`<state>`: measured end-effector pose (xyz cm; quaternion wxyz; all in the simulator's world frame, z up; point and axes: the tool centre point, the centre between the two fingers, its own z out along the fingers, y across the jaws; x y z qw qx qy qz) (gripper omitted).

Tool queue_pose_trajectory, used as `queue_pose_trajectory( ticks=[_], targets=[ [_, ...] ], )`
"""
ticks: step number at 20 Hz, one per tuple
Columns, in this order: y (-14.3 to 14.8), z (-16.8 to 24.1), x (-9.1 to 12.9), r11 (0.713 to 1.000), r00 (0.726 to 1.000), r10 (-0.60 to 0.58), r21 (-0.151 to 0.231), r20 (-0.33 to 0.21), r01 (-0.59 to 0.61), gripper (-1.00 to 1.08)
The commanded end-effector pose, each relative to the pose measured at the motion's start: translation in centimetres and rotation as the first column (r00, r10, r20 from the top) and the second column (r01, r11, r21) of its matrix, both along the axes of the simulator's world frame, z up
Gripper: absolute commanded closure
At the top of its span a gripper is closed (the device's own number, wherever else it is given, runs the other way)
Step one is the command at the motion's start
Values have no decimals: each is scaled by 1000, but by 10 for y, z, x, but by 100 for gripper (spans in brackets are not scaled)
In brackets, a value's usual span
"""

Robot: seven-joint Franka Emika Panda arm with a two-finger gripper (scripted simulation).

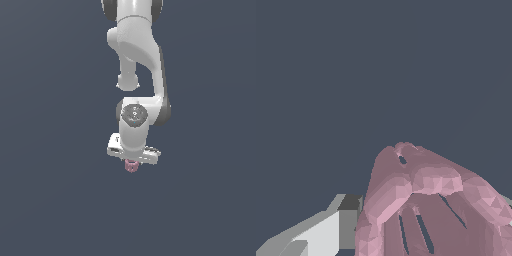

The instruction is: Pick up the object and move it to a goal position.

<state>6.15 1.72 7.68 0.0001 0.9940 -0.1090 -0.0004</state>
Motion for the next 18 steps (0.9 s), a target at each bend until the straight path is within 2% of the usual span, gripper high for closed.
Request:
queue_pose_trajectory(
  ticks=[1,8,18],
  targets=[
    [4,6,-6,1000,1000,0,0,1,0,108],
    [23,34,-34,1000,1000,1,0,1,-1,108],
    [64,96,-94,1000,1000,1,0,1,-1,108]
  ],
)
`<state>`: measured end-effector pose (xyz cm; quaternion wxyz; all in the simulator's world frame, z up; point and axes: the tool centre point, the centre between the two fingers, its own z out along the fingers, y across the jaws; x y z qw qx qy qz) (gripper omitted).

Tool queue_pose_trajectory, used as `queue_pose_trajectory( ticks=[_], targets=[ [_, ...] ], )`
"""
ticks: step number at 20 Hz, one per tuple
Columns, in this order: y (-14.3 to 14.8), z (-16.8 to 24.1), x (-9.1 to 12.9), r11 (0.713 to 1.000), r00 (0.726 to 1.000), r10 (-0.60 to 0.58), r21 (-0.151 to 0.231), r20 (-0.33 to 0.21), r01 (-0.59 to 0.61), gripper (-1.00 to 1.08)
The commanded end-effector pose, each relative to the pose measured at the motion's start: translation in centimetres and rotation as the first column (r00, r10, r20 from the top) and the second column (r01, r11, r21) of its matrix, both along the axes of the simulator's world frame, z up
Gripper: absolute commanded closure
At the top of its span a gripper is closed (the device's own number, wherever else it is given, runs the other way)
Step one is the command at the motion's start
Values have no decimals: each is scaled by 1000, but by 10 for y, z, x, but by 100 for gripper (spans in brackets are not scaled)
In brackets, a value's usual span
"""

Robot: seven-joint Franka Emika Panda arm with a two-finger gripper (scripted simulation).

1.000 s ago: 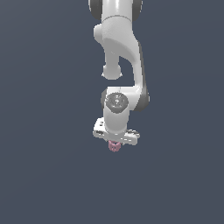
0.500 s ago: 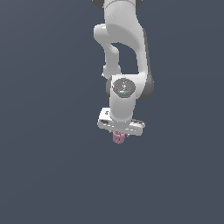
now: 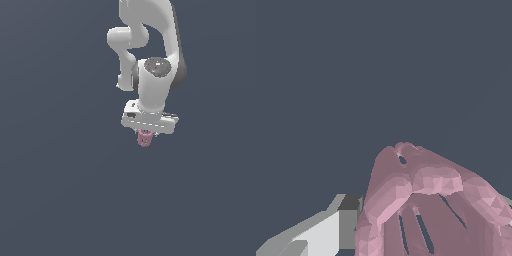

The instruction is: Pick up the object and move it to a goal position.

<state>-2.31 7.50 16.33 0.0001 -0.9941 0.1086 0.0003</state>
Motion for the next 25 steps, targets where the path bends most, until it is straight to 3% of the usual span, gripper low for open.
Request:
queue_pose_trajectory(
  ticks=[1,14,25],
  targets=[
    [11,17,-16,1000,1000,0,-1,1,0,108],
    [62,94,-88,1000,1000,0,-2,1,0,108],
    [80,120,-109,1000,1000,0,-1,1,0,108]
  ],
)
